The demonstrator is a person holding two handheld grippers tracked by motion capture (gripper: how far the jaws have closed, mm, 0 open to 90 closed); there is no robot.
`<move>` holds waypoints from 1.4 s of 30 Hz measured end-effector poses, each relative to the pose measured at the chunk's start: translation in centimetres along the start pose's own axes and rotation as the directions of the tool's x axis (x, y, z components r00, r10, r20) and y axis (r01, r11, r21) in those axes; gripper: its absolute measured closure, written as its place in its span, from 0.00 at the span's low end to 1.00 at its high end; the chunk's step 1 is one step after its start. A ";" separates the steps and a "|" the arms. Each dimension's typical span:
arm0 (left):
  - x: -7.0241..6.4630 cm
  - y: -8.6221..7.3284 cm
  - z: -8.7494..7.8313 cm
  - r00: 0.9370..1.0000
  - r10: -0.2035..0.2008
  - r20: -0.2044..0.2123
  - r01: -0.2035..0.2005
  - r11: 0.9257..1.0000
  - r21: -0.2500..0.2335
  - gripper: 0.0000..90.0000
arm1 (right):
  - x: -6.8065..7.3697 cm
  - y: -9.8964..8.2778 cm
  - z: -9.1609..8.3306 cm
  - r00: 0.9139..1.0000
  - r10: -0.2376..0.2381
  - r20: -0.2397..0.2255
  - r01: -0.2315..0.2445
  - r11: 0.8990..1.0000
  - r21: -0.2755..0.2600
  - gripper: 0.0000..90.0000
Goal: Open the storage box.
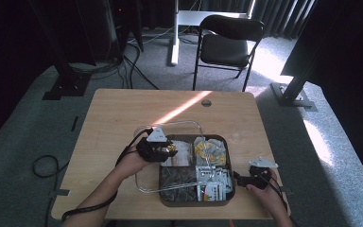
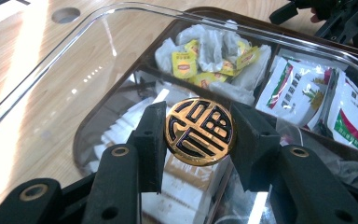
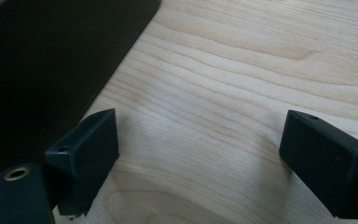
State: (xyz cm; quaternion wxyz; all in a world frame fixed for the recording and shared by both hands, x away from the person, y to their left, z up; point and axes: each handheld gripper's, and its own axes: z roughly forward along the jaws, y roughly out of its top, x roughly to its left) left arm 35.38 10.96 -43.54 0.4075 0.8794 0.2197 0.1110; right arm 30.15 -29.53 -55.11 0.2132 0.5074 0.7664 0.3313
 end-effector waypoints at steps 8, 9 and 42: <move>1.2 -1.1 -1.5 0.999 -0.030 -0.029 0.030 1.000 -0.006 0.65 | 0.0 0.0 0.0 1.000 0.001 0.000 -0.001 1.000 0.000 0.12; 1.4 -1.3 -1.6 0.999 -0.032 -0.028 0.032 0.999 -0.002 0.65 | 0.0 0.0 0.0 1.000 0.001 0.000 -0.001 1.000 0.000 0.12; 6.1 -7.6 -7.9 0.972 -0.164 -0.169 0.162 0.986 -0.026 0.65 | 0.0 0.0 0.0 1.000 -0.001 0.000 0.001 1.000 0.000 0.12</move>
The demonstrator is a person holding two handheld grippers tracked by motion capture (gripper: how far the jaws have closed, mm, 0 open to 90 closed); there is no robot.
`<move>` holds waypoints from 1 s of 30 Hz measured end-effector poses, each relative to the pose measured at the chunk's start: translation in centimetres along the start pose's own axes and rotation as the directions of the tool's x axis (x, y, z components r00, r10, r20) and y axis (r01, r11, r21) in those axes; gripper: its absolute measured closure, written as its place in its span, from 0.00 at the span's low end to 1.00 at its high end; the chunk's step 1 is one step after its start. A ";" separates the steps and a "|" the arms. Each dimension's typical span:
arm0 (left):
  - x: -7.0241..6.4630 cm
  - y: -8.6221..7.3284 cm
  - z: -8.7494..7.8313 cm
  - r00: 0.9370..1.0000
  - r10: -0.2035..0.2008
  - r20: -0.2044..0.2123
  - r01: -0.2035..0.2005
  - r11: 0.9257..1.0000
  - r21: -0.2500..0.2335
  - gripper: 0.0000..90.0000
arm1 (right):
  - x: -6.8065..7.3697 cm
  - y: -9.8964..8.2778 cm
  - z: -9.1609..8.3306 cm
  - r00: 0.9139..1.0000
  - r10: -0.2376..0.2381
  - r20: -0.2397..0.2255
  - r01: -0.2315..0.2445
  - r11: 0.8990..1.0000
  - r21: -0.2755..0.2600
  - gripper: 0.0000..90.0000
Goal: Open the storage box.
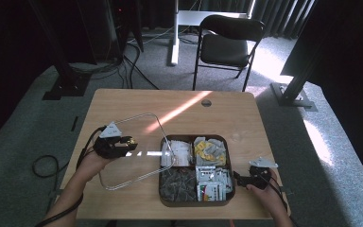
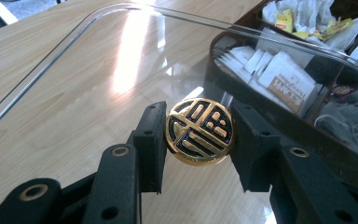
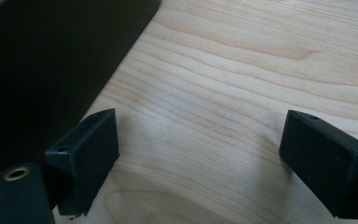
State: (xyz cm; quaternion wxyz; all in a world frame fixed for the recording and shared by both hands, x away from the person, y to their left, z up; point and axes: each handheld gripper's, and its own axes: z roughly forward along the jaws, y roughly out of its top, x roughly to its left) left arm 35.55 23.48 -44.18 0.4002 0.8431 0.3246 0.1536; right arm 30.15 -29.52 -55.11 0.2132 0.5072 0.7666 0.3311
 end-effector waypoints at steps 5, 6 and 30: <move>0.8 -0.9 -0.7 1.000 -0.021 -0.012 0.021 1.000 0.001 0.65 | 0.0 0.0 0.0 1.000 0.000 0.000 0.000 1.000 0.000 0.12; 1.0 -1.1 -0.9 1.000 -0.024 -0.011 0.024 1.000 -0.002 0.65 | 0.0 0.0 0.0 1.000 0.000 0.000 0.000 1.000 0.000 0.12; 3.6 -5.8 -0.8 0.988 -0.121 -0.096 0.119 0.993 -0.022 0.65 | 0.0 0.0 0.0 1.000 0.000 0.000 0.000 1.000 0.000 0.12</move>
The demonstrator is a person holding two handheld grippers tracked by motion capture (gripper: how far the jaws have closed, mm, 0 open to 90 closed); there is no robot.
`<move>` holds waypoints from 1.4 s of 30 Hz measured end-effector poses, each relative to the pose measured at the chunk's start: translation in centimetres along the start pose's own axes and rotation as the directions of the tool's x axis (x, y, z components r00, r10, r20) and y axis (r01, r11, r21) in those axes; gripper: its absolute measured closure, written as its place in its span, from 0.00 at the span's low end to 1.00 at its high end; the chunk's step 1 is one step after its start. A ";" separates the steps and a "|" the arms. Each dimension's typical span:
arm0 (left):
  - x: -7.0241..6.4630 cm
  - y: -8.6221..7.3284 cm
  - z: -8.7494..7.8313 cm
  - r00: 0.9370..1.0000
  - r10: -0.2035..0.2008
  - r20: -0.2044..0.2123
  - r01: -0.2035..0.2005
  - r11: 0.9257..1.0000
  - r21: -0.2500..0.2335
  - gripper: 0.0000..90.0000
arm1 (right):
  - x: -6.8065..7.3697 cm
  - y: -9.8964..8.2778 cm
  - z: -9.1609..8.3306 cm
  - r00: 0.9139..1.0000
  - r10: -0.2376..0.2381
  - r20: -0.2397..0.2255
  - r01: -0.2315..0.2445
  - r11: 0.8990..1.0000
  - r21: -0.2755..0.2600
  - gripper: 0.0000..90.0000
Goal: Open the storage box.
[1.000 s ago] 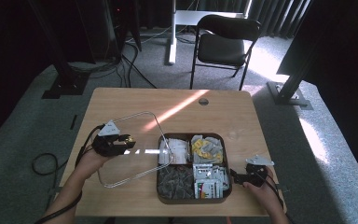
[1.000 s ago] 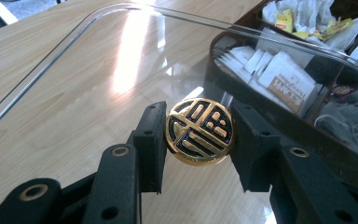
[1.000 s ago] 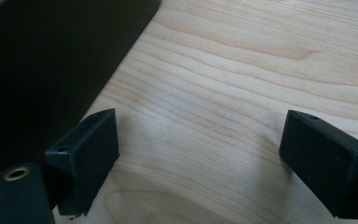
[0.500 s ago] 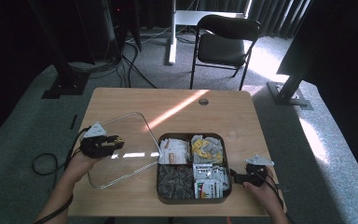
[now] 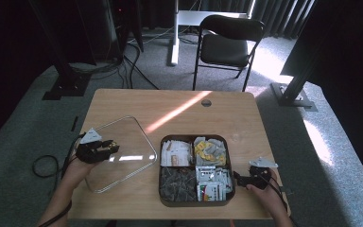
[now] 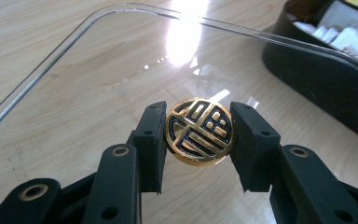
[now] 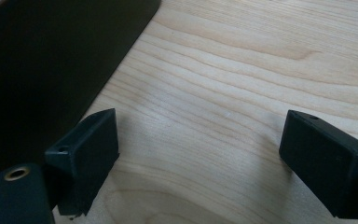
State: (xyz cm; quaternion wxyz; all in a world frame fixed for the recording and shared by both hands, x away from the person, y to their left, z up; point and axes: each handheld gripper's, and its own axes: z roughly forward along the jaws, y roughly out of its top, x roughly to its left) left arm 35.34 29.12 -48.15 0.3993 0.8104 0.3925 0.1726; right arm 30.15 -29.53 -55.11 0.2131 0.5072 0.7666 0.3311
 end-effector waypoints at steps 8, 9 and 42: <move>0.4 -1.4 1.6 0.999 -0.011 -0.037 0.011 1.000 0.007 0.65 | 0.0 0.0 0.0 1.000 0.000 0.000 0.000 1.000 0.000 0.12; 0.5 -1.6 1.8 0.999 -0.023 -0.037 0.023 1.000 0.004 0.65 | 0.0 0.0 0.0 1.000 0.000 0.000 0.000 1.000 0.000 0.12; 0.8 -2.5 4.6 0.996 -0.088 -0.034 0.089 0.996 0.007 0.56 | 0.0 0.0 0.0 1.000 0.000 0.000 0.000 1.000 0.000 0.12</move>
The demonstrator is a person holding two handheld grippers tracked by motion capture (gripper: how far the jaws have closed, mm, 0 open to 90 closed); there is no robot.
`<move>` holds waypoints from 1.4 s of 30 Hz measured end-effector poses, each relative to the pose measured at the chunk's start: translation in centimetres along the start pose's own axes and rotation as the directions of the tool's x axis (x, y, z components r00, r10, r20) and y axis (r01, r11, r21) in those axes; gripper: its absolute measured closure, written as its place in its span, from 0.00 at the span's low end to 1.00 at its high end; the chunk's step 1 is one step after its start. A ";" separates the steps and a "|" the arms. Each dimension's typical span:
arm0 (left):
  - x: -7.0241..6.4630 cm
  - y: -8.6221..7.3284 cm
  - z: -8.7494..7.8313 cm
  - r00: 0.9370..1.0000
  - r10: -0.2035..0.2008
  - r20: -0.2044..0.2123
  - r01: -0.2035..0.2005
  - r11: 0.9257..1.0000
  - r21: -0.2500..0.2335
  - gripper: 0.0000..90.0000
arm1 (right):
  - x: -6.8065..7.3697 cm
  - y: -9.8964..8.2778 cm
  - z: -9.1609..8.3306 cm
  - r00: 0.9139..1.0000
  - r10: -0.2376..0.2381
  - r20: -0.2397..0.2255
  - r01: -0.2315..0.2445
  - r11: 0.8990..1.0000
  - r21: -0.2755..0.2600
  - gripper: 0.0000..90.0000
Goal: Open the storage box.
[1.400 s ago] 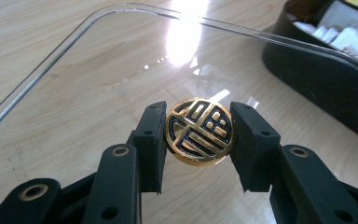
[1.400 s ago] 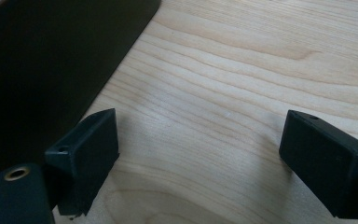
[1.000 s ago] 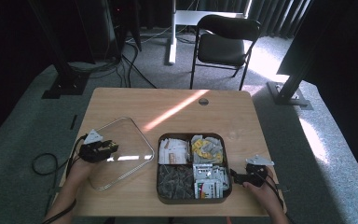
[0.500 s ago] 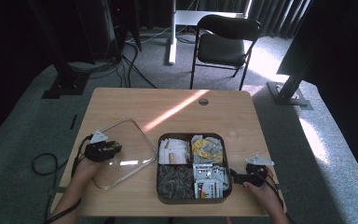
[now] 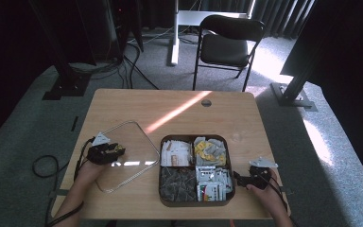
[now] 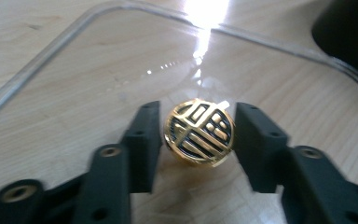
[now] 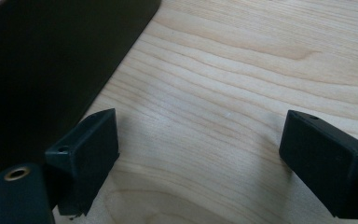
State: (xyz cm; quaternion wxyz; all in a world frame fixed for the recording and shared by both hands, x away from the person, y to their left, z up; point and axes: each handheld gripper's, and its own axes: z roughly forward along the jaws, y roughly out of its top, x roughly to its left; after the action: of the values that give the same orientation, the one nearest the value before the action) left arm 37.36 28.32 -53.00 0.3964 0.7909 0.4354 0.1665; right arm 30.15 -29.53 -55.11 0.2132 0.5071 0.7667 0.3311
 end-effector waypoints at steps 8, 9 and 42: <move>0.0 0.3 -1.5 1.000 -0.008 0.010 0.009 0.999 -0.035 0.48 | 0.0 0.0 0.0 1.000 0.000 0.000 0.000 1.000 0.000 0.12; -0.1 0.3 -1.6 1.000 -0.012 0.025 0.013 0.999 -0.039 0.48 | 0.0 0.0 0.0 1.000 0.000 0.000 0.000 1.000 0.000 0.12; -7.1 -0.2 -0.9 0.941 0.195 0.278 -0.190 0.981 -0.045 0.09 | 0.0 0.0 0.0 1.000 0.000 0.000 0.000 1.000 0.000 0.12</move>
State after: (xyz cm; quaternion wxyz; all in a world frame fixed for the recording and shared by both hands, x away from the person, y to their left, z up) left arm 32.67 22.98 -52.05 0.4428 0.8418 0.2939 0.0943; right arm 30.15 -29.53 -55.11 0.2133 0.5071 0.7667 0.3311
